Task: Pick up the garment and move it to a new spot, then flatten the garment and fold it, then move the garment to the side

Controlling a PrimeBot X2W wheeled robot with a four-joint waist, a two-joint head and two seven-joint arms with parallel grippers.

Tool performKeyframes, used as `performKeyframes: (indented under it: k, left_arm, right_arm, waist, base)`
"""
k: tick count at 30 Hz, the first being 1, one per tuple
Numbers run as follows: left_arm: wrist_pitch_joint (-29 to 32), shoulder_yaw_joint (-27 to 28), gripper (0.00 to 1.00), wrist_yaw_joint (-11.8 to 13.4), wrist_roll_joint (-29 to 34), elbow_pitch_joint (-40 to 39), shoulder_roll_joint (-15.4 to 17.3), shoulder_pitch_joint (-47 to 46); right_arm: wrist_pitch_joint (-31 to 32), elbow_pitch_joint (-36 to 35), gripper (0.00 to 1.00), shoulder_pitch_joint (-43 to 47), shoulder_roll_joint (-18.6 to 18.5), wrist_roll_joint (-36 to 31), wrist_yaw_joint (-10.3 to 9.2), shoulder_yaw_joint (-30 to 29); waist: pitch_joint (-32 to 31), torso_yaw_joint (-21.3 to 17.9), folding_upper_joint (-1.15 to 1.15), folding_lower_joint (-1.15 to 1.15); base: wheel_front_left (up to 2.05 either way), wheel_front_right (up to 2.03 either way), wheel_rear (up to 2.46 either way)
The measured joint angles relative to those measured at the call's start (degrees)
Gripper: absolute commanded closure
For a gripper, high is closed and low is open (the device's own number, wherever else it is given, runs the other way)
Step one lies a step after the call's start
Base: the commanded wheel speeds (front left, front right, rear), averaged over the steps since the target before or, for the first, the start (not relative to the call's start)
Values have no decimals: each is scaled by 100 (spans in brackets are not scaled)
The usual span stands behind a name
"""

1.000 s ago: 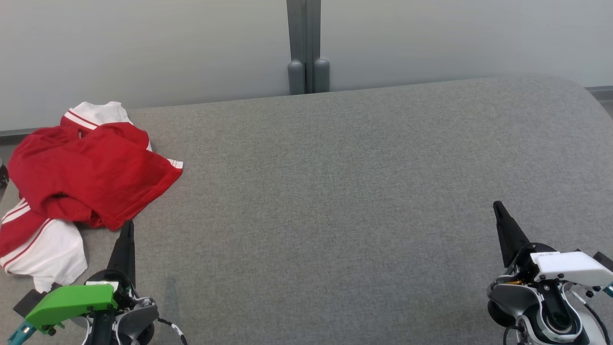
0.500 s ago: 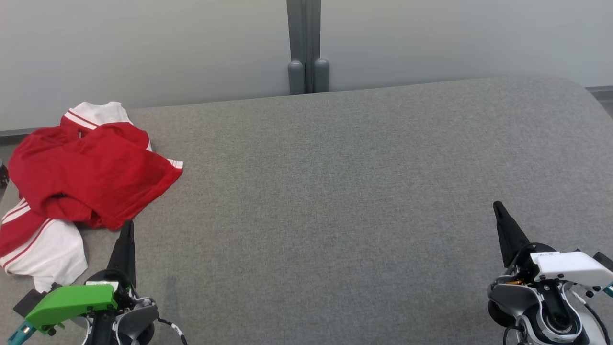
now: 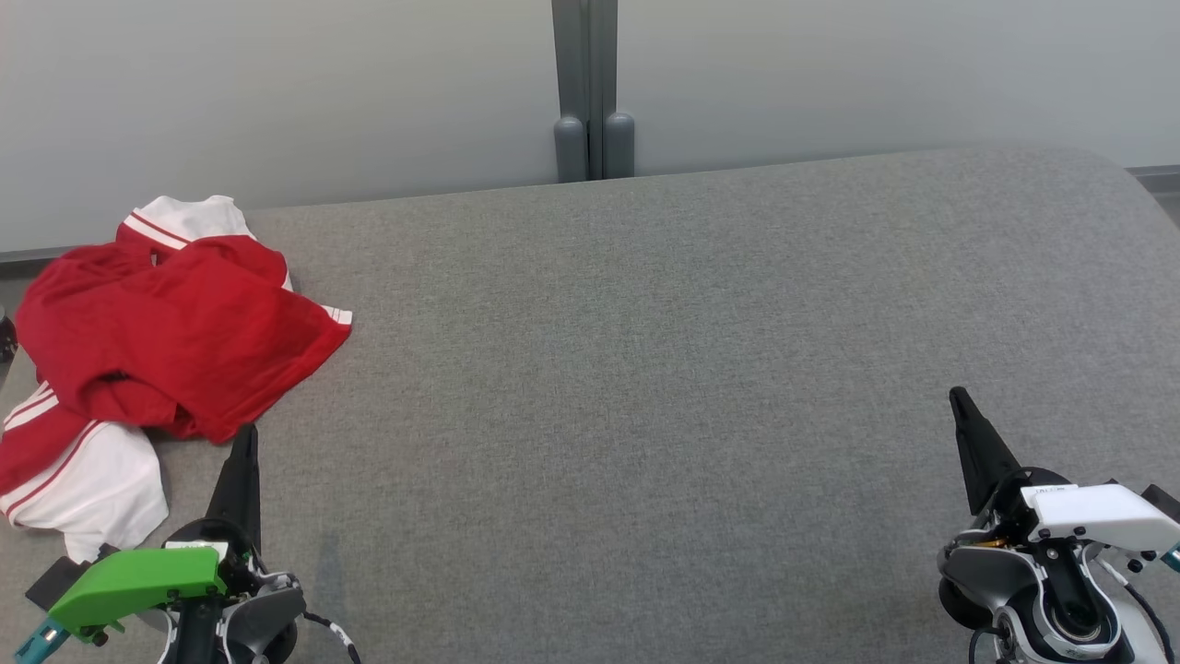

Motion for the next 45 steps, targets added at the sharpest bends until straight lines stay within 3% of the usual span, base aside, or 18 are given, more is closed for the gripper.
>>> performKeyframes:
  k: [7, 8, 23, 34, 45]
  left_arm:
    - [0, 0, 100, 0, 0, 0, 0, 0]
    - [-1, 0, 0, 2, 1, 12, -3, 6]
    - [-312, -240, 0, 10, 256, 201, -48, 211]
    - [-594, -343, 0, 10, 1230, 187, -46, 212]
    - [-826, -422, 0, 47, 2622, 37, -43, 250]
  right_arm:
    - [0, 0, 100, 0, 0, 0, 0, 0]
    - [0, 14, 0, 6, 4, -2, 0, 0]
    - [-299, 122, 0, 285, 60, -523, -1, 107]
    - [-575, -232, 0, 353, 54, -2060, -1, 152]
    - [-821, -490, 0, 439, -27, -3640, -1, 344]
  waist:
    - [0, 0, 0, 0]
    - [0, 0, 0, 0]
    - [0, -6, 0, 0]
    - [10, -12, 0, 0]
    - [23, -17, 0, 0]
  base:
    - [0, 0, 0]
    - [0, 0, 0]
    - [0, 0, 0]
    - [0, 0, 0]
    - [0, 0, 0]
